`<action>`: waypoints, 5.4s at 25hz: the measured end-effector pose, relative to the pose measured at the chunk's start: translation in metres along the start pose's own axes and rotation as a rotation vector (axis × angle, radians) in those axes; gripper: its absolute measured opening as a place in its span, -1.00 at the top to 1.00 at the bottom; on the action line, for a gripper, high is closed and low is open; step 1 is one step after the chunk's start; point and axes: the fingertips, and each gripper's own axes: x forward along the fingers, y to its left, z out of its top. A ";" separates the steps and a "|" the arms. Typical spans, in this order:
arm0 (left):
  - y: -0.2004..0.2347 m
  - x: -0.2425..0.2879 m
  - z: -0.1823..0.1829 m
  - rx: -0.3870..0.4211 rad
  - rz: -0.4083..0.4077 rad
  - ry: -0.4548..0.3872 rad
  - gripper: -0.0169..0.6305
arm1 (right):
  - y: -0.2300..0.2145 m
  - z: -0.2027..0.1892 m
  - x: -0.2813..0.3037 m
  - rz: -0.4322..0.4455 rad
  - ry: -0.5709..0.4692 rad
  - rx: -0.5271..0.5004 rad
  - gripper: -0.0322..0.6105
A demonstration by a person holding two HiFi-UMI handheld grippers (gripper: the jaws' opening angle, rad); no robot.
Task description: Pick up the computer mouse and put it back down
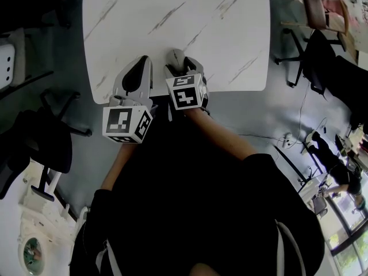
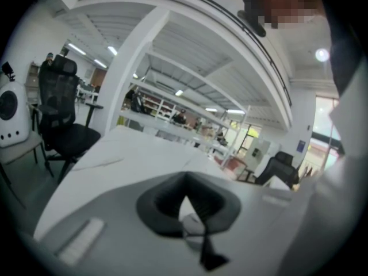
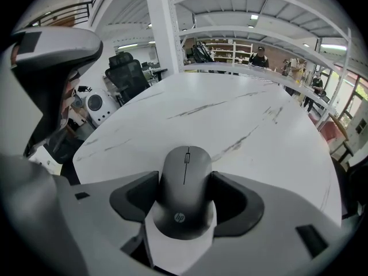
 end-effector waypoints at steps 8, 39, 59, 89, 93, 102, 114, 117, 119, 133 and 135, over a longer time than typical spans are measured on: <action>-0.001 0.003 0.003 -0.003 -0.003 -0.009 0.93 | 0.001 0.014 -0.008 0.022 -0.057 -0.024 0.10; -0.035 -0.002 0.055 0.113 -0.030 -0.132 0.93 | -0.013 0.151 -0.182 -0.017 -0.680 -0.077 0.10; -0.034 -0.006 0.049 0.167 0.005 -0.107 0.93 | -0.008 0.141 -0.163 0.000 -0.636 -0.083 0.10; -0.016 0.020 0.008 0.185 0.016 0.004 0.93 | -0.037 0.007 -0.005 -0.022 -0.097 0.078 0.10; -0.016 0.019 0.006 0.181 0.018 0.008 0.93 | -0.035 0.006 -0.003 -0.027 -0.092 0.065 0.10; -0.017 0.019 0.004 0.173 0.021 0.009 0.93 | -0.034 0.005 -0.002 -0.023 -0.081 0.068 0.10; -0.018 0.019 0.005 0.171 0.021 0.008 0.93 | -0.032 0.006 0.000 -0.010 -0.069 0.046 0.10; -0.018 0.020 0.004 0.167 0.016 0.009 0.93 | -0.031 0.006 -0.001 0.010 -0.063 0.043 0.07; -0.020 0.021 0.005 0.162 0.008 0.009 0.93 | -0.035 0.010 -0.005 0.006 -0.084 0.047 0.07; -0.053 0.030 0.070 0.257 -0.026 -0.141 0.93 | -0.074 0.132 -0.137 -0.100 -0.562 -0.050 0.34; -0.062 0.028 0.087 0.295 -0.021 -0.179 0.93 | -0.079 0.149 -0.159 -0.117 -0.628 -0.066 0.42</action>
